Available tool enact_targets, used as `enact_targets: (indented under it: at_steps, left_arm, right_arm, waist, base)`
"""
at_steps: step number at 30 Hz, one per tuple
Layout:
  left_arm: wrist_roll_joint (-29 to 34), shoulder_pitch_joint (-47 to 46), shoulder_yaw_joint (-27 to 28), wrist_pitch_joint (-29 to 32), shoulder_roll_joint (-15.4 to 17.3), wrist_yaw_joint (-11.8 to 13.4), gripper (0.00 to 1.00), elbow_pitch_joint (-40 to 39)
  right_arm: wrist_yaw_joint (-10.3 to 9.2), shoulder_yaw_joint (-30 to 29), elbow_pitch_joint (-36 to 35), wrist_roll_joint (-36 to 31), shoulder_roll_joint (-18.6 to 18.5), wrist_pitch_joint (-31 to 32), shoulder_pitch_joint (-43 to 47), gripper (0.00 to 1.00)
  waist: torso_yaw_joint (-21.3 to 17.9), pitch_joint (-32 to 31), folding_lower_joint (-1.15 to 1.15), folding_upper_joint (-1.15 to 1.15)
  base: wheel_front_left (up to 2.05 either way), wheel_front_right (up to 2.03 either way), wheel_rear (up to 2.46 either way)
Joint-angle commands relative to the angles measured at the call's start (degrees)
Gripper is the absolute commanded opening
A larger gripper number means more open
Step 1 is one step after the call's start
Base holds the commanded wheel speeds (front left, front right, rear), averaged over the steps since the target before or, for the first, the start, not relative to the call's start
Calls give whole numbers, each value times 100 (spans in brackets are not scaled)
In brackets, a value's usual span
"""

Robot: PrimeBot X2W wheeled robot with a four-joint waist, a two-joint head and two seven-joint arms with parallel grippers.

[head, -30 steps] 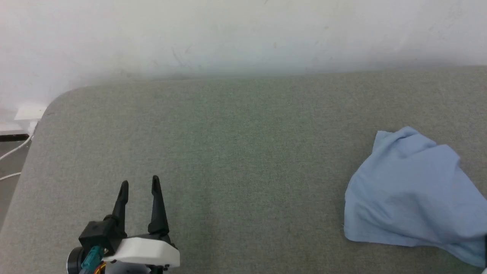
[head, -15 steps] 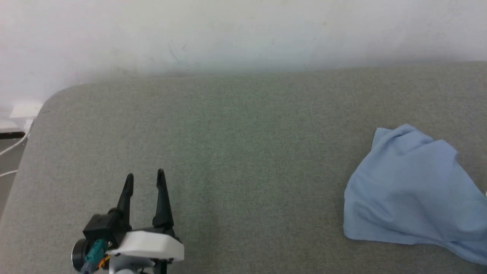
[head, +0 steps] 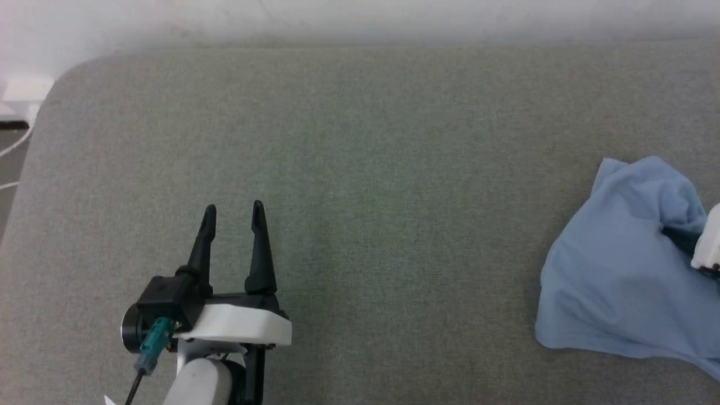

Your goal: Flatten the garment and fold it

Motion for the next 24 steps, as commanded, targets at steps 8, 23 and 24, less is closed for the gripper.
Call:
enact_targets:
  at_steps: [8,23,24]
  left_arm:
    - [110,-74,75,-27,-116,-148,100,178]
    - [111,248,233,-27,-158,-305,100,394]
    - [104,273,242,-27,-154,-313,100,397]
  right_arm:
    - [-5,413,714,449,51,779,-24,0]
    - [-5,1472,-546,10,180,-3693,-1076,0]
    - [-5,1635,-687,-73,226,-3891,-1100,0]
  waist:
    - [4,-10,-2,0]
    - [-201,-934,-2,0]
    - [-219,-973,-2,0]
  base:
    - [0,0,0]
    - [0,0,0]
    - [0,0,0]
